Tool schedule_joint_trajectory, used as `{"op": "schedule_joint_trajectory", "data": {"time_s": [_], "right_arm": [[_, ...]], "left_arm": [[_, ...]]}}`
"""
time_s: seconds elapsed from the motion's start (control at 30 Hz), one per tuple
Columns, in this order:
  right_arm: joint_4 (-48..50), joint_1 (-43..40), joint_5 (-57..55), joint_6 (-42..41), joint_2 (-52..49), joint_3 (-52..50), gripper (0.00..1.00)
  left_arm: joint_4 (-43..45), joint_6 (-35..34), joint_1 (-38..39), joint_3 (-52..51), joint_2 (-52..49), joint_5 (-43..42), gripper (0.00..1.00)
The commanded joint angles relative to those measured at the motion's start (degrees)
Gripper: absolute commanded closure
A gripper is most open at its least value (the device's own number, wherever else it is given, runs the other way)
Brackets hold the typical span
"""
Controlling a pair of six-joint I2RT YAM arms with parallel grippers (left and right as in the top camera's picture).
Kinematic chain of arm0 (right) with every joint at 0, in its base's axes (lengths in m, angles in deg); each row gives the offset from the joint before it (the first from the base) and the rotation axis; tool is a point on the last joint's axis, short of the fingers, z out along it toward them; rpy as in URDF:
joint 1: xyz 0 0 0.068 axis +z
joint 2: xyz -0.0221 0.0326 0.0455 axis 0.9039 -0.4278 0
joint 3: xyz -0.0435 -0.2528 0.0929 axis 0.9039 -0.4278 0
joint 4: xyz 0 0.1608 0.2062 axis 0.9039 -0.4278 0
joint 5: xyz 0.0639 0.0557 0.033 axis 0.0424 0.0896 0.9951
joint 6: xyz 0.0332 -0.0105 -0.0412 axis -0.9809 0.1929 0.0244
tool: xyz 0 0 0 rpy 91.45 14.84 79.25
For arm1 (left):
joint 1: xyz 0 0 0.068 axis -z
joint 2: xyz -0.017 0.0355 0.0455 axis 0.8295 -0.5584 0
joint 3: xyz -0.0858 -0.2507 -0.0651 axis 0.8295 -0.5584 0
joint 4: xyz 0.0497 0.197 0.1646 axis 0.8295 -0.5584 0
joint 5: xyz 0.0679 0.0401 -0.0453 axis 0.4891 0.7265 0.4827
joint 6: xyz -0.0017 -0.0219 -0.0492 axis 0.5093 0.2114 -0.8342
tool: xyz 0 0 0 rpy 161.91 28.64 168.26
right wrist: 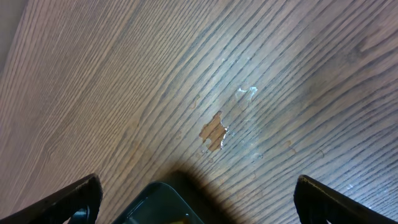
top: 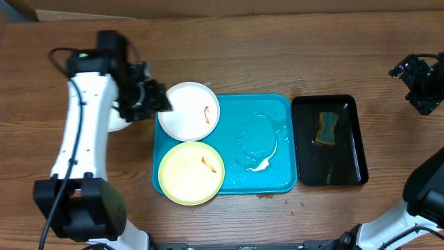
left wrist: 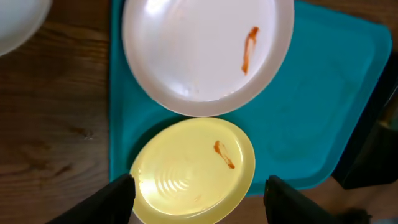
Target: Clean dirty plates on tray and stack at the side
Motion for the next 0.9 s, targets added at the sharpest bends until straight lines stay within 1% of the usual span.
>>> {"op": "schedule_joint_trajectory", "data": {"time_s": [0.0,0.07,0.13,0.33,0.47,0.5,0.53,0.57,0.6,0.63,0.67,0.7,0.83,0.87], "right_arm": [[0.22,-0.07,-0.09,-0.48,1.31,0.83,0.0],[0.22,-0.07,-0.09,-0.46,1.31,0.83,0.0],[0.26,-0.07,-0.04,-0.48,1.31,0.83,0.0],[0.11,-0.07,1.05,-0.5,1.31,0.83,0.0],[-7.48,-0.11,15.78,0.0,1.31,0.83,0.0],[-9.2,-0.24,19.91,1.38,1.31,0.83,0.0],[-11.1,-0.22,21.9,2.64,1.31,0.83,0.16],[-13.25,-0.15,22.49,3.63,1.31,0.83,0.36],[-15.72,0.42,22.45,4.76,1.33,0.83,0.5],[-17.79,1.07,22.43,6.58,1.33,0.83,0.58],[-19.8,1.92,21.75,8.61,1.33,0.83,0.6],[-22.05,3.15,19.47,10.01,1.33,0.83,0.6],[-27.56,9.22,4.2,10.32,1.33,0.72,0.6],[-28.09,10.8,2.1,10.29,1.33,0.52,0.6]], "left_arm": [[1.42,-1.46,4.68,-0.94,0.55,2.69,0.27],[2.12,-4.94,7.28,-0.96,0.55,5.84,0.25],[2.36,-6.99,9.4,-0.96,0.55,7.21,0.24],[1.16,-7.98,14.27,-0.96,0.55,7.06,0.24],[0.96,-7.98,17.16,-0.96,0.55,7.08,0.23],[1.05,-7.96,17.75,-0.96,0.55,7.15,0.23],[1.2,-7.96,18.25,-0.96,0.55,7.17,0.22],[1.4,-8.02,18.73,-0.96,0.55,7.1,0.22],[1.6,-8.48,19.15,-0.96,0.55,7.13,0.22],[1.75,-8.87,19.41,-0.96,0.55,7.15,0.21],[2.12,-8.96,19.71,-0.96,0.55,7.13,0.21],[2.67,-9.01,19.93,-0.96,0.55,7.15,0.2],[5.14,-9.38,20.09,-0.96,0.55,7.1,0.18],[5.55,-9.9,20.09,-0.96,0.55,7.13,0.18]]}}
